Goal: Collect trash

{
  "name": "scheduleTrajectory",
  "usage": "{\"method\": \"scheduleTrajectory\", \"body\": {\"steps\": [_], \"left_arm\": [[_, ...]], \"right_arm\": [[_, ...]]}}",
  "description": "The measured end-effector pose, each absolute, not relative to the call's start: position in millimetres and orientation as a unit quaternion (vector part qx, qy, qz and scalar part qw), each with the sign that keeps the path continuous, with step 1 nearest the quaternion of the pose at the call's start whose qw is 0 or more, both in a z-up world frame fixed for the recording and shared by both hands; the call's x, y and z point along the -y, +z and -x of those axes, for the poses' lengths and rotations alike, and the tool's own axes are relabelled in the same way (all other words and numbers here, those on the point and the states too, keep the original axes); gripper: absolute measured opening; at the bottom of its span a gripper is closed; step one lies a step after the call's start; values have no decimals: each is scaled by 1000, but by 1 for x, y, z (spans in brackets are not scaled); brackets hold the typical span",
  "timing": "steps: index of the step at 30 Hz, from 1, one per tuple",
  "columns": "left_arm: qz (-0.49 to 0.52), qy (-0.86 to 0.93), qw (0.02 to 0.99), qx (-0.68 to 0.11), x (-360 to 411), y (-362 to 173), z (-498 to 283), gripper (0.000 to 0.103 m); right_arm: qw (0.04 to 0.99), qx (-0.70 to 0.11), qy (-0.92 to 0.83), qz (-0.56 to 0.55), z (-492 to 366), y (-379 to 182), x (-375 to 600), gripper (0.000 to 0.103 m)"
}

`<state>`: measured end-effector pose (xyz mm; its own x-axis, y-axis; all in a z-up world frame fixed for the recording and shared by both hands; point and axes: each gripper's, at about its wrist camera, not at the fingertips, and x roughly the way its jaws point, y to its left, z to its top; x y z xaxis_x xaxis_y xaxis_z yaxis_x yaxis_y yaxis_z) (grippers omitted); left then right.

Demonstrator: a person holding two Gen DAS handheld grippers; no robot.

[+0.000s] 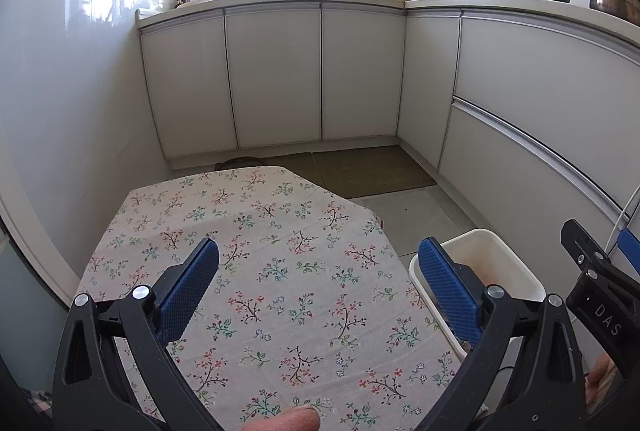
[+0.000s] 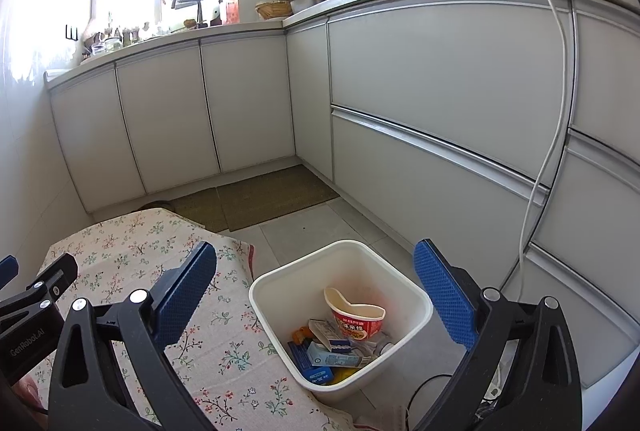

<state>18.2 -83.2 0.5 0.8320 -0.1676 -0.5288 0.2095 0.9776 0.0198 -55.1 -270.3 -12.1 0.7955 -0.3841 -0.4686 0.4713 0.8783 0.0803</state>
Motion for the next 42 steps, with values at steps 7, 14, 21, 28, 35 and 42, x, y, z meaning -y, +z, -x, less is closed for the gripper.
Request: {"method": "scheduleTrajectory", "body": {"steps": [7, 14, 21, 28, 35, 42], "left_arm": [[-38, -97, 957, -272, 83, 0, -19, 96], [-45, -99, 959, -262, 85, 1, -17, 94], [-51, -127, 957, -254, 89, 0, -14, 75], [-36, -115, 958, -260, 87, 1, -17, 96], [-26, -103, 955, -276, 84, 1, -22, 96], [-25, -107, 953, -281, 86, 1, -21, 96]], "right_arm": [[942, -228, -227, -96, 55, -14, 269, 96], [941, -233, -225, -94, 54, -16, 270, 96], [941, -239, -221, -95, 52, -17, 271, 96], [942, -239, -219, -88, 53, -17, 268, 96], [943, -238, -217, -80, 53, -18, 265, 96], [943, -240, -217, -80, 51, -18, 265, 96]]}}
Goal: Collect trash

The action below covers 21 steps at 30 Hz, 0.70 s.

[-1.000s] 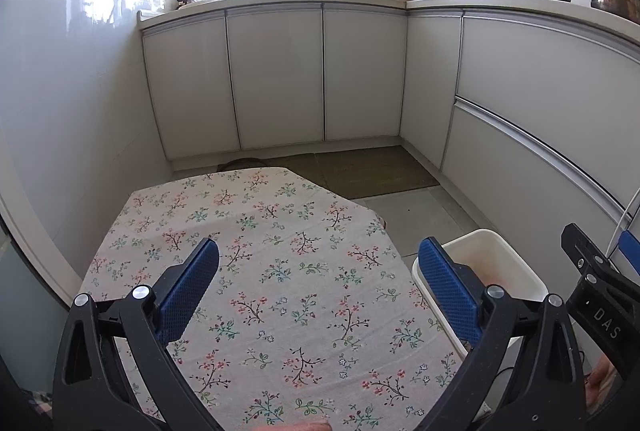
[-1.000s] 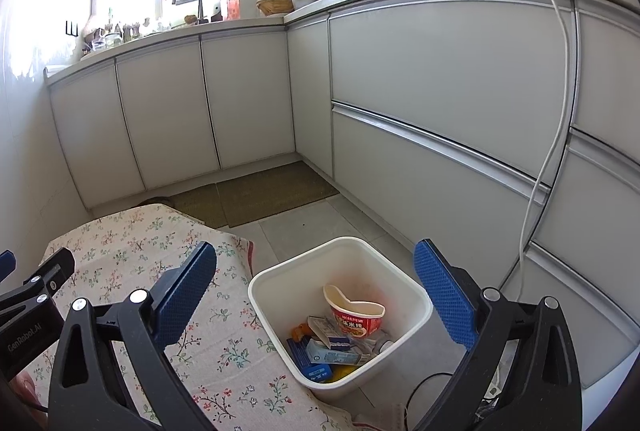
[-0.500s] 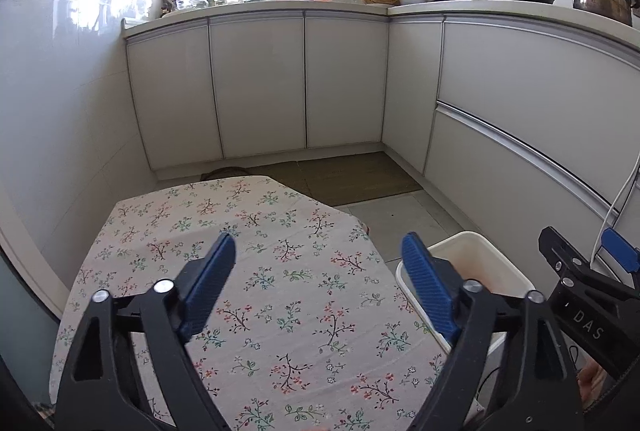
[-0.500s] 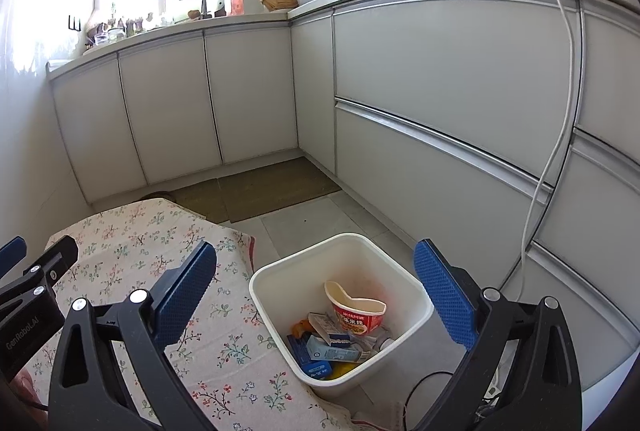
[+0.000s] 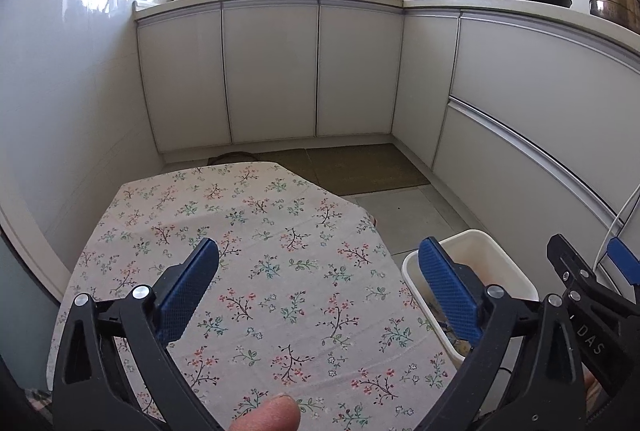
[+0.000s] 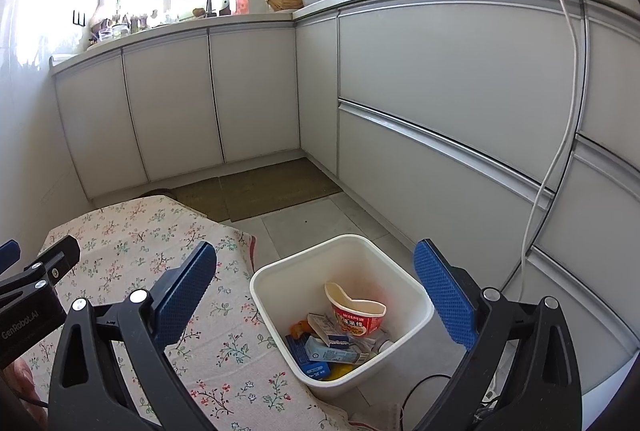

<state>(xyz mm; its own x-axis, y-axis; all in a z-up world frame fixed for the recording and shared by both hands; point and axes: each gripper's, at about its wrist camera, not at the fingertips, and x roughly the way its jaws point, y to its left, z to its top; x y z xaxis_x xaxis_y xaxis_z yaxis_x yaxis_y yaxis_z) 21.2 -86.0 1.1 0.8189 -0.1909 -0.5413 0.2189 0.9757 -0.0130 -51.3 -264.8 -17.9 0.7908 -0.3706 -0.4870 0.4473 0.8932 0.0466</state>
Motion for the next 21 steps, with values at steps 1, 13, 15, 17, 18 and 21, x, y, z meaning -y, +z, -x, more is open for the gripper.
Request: {"method": "scheduleTrajectory", "body": {"steps": [1, 13, 15, 17, 18, 21], "left_arm": [[-25, -107, 953, -282, 86, 1, -21, 96], [-20, -104, 952, -286, 83, 1, -24, 96], [-20, -104, 952, -287, 83, 1, -24, 96], [-21, -104, 952, -287, 84, 1, -24, 96], [-21, -104, 952, -287, 84, 1, -24, 96], [-20, -103, 952, -287, 83, 0, -25, 96]], "right_arm": [[943, -240, -217, -80, 51, -18, 264, 96], [942, -242, -218, -80, 51, -20, 264, 96], [942, -242, -218, -80, 51, -20, 264, 96], [942, -242, -218, -80, 51, -20, 264, 96], [942, -242, -218, -80, 51, -20, 264, 96], [942, -243, -217, -80, 51, -21, 264, 96]]}}
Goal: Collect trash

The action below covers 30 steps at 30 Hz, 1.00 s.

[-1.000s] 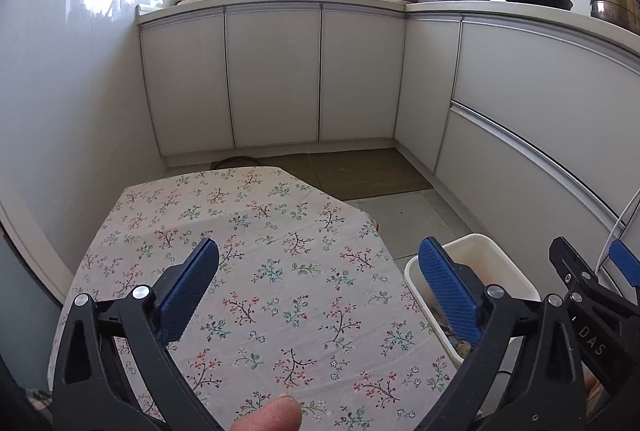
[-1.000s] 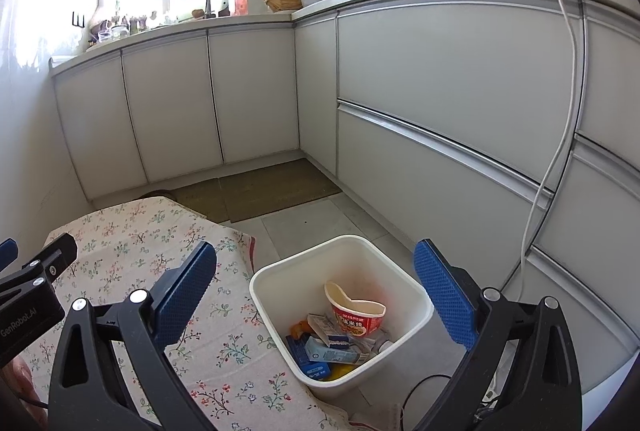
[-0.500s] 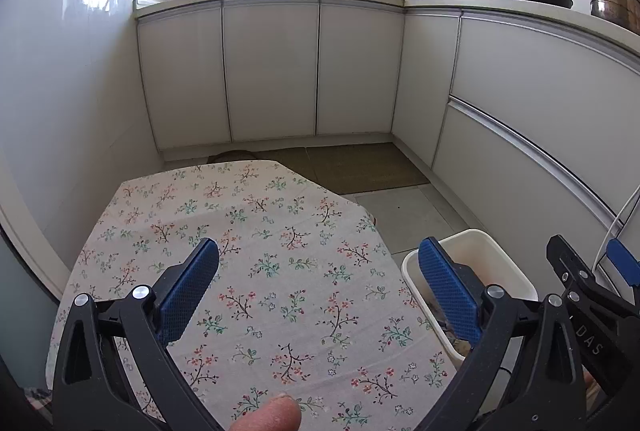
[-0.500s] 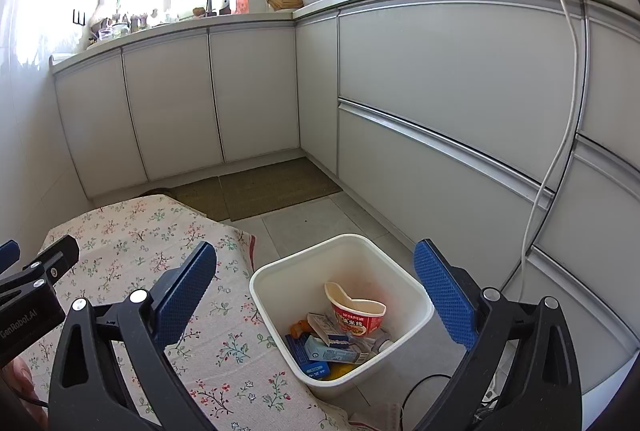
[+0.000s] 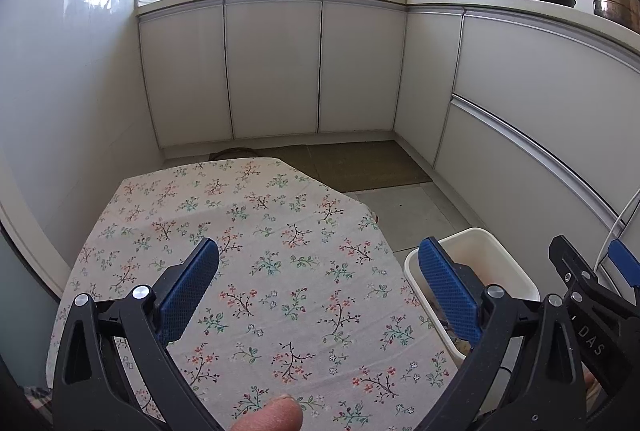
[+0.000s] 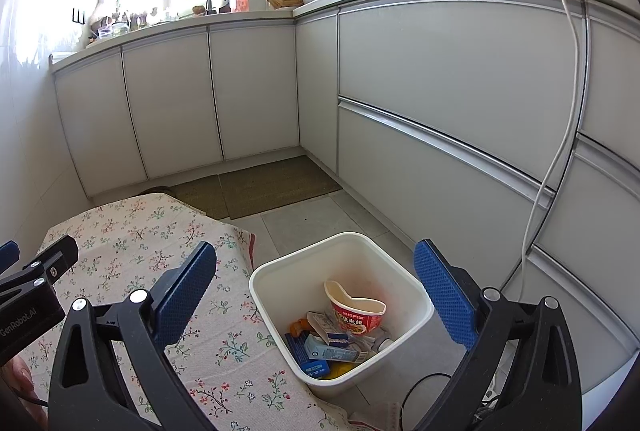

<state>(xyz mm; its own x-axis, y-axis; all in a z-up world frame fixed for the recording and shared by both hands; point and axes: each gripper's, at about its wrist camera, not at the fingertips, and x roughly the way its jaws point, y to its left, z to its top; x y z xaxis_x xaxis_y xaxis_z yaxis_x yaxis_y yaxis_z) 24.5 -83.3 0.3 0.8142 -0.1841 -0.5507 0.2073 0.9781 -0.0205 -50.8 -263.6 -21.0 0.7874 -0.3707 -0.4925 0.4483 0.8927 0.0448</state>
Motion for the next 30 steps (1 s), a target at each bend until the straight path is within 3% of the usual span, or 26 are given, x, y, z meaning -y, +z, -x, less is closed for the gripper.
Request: {"method": "scheduleTrajectory", "body": {"steps": [30], "left_arm": [[-20, -98, 951, -294, 81, -7, -27, 96]], "right_arm": [[941, -247, -216, -79, 49, -25, 266, 96]]}}
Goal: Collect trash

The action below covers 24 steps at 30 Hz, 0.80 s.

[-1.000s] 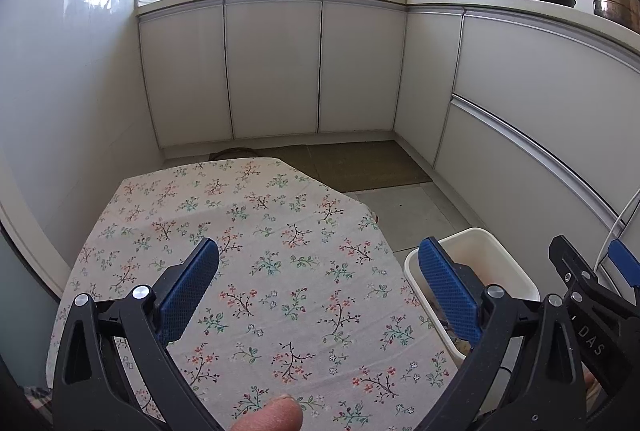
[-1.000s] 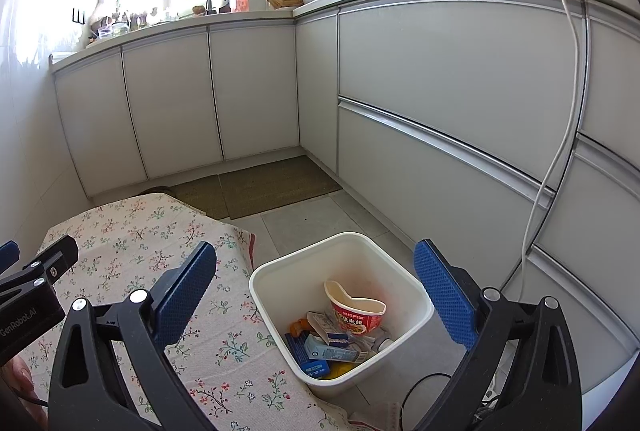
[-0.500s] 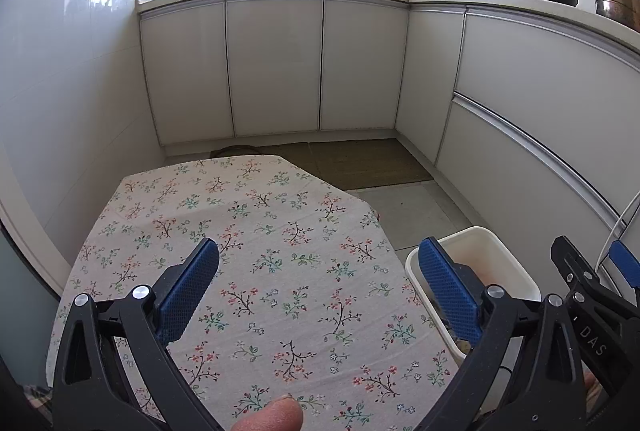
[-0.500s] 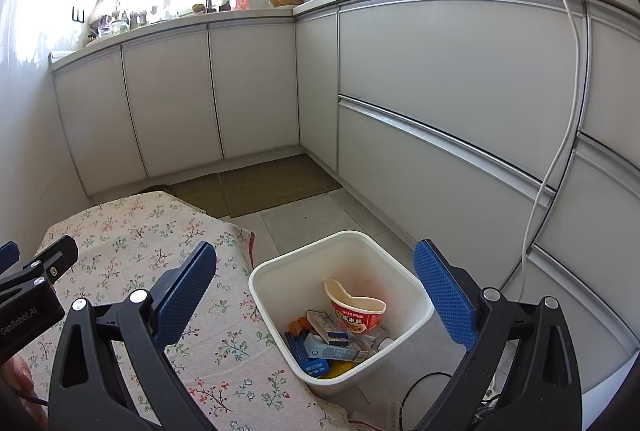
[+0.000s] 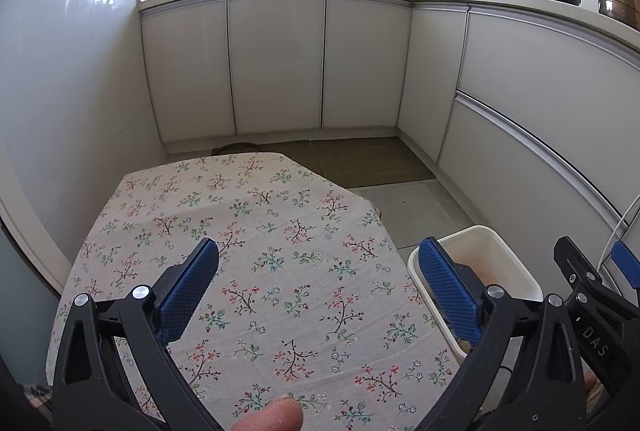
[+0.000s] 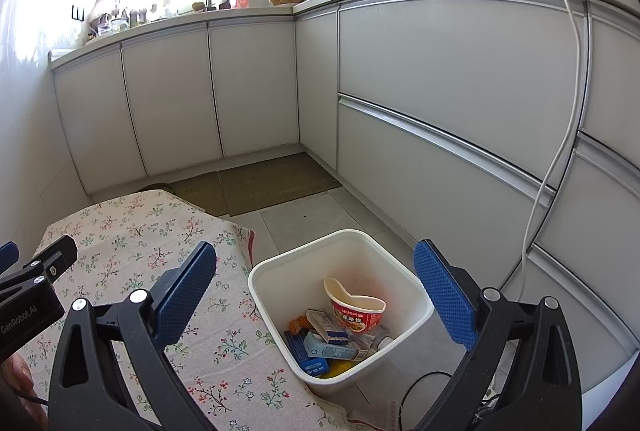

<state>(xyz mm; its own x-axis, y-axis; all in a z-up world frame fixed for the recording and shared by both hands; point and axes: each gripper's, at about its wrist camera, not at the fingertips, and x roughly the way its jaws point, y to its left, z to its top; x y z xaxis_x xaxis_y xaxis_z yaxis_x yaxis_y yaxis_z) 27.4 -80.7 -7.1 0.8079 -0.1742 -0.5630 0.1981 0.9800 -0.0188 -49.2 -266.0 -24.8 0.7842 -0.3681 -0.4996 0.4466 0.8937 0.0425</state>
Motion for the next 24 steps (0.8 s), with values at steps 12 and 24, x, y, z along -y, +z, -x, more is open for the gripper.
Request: {"method": "scheduleTrajectory", "body": {"steps": [12, 24], "left_arm": [[-19, -91, 951, -295, 79, -9, -27, 96], [-18, -87, 950, -299, 79, -7, -28, 96]], "right_arm": [[941, -249, -215, -79, 49, -26, 268, 96], [940, -256, -211, -78, 48, -30, 270, 96]]}}
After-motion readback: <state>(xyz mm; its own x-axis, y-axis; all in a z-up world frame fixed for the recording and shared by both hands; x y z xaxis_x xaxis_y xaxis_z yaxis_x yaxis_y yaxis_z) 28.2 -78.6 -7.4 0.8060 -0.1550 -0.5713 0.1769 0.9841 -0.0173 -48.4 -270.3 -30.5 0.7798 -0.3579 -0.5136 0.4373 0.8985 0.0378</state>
